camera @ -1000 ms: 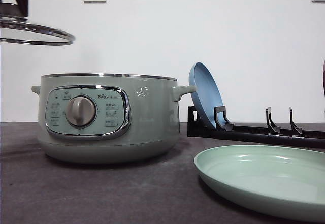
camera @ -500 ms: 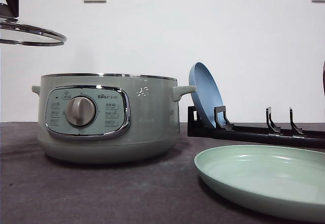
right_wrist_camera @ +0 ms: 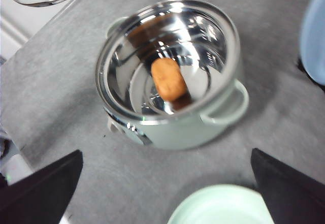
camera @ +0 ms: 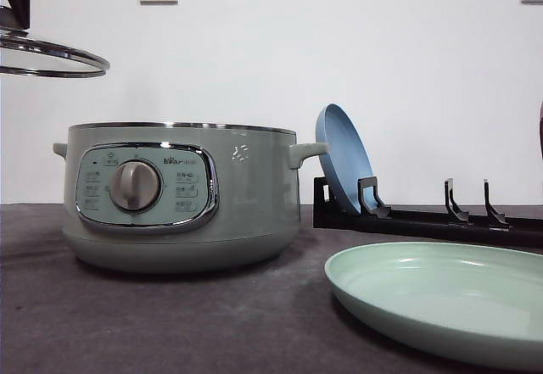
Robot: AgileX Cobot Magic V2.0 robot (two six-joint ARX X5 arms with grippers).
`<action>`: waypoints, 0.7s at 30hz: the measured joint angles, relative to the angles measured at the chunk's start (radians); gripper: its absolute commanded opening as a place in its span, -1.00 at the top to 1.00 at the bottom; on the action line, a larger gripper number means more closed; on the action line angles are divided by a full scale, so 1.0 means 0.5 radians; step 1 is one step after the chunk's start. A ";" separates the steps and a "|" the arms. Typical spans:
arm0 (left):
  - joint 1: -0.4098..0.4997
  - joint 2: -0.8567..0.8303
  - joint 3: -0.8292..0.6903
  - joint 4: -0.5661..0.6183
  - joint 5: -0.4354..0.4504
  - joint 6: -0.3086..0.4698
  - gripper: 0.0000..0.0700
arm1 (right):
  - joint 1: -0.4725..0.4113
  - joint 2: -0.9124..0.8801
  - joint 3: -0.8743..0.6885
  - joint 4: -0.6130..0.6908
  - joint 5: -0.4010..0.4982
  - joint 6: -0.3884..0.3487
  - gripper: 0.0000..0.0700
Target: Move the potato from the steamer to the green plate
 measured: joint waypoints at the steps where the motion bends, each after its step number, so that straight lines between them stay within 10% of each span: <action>1: 0.002 0.000 0.000 0.001 0.000 0.001 1.00 | 0.023 0.088 0.078 -0.009 0.000 -0.012 -0.92; 21: 0.004 0.000 0.000 0.024 0.000 0.000 1.00 | 0.466 1.789 1.781 -0.635 0.167 -0.404 -0.92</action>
